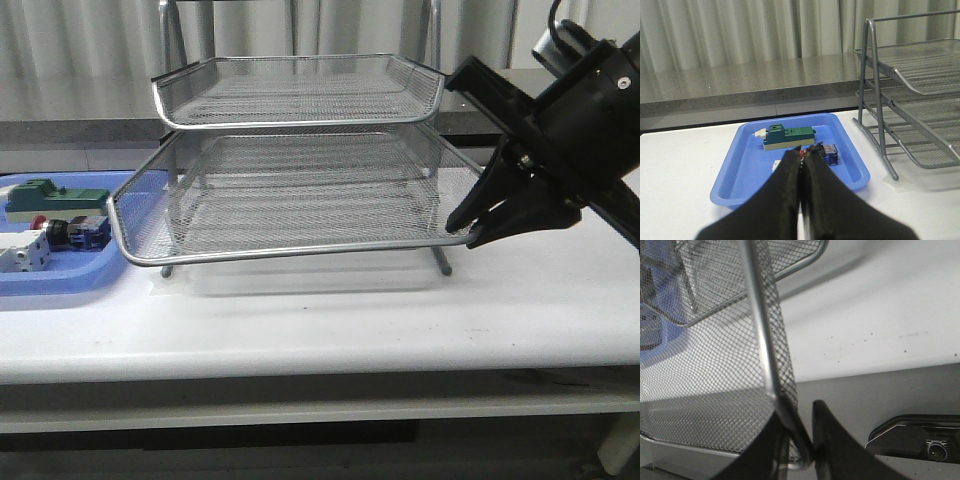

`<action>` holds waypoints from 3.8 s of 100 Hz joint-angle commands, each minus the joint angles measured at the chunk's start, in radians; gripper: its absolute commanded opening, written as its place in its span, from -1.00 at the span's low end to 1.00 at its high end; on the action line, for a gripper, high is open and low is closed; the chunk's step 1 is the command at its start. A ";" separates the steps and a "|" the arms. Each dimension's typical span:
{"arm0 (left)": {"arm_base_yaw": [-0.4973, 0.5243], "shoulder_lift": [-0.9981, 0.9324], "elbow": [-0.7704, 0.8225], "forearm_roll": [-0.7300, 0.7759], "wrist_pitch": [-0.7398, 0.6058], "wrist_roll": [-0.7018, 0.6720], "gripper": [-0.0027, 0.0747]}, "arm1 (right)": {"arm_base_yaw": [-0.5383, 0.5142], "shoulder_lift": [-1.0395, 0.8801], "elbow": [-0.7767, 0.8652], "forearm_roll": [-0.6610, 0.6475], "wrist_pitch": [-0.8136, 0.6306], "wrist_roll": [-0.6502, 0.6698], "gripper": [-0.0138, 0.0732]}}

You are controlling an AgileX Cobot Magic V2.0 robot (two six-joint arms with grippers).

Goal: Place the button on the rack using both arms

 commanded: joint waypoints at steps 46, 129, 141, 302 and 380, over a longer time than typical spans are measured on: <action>-0.006 -0.034 0.046 -0.008 -0.080 -0.011 -0.98 | -0.005 -0.121 -0.012 -0.099 0.043 -0.099 0.61; -0.006 -0.034 0.046 -0.008 -0.080 -0.011 -0.98 | -0.008 -0.701 -0.012 -0.959 0.180 0.388 0.61; -0.006 -0.034 0.046 -0.008 -0.080 -0.011 -0.98 | -0.008 -0.777 -0.012 -1.093 0.283 0.487 0.61; -0.006 -0.034 0.046 -0.008 -0.125 -0.011 -0.98 | -0.008 -0.948 -0.012 -1.152 0.498 0.521 -0.84; -0.006 0.426 -0.509 -0.056 0.222 -0.011 -0.98 | -0.008 -0.948 -0.012 -1.152 0.498 0.521 -0.84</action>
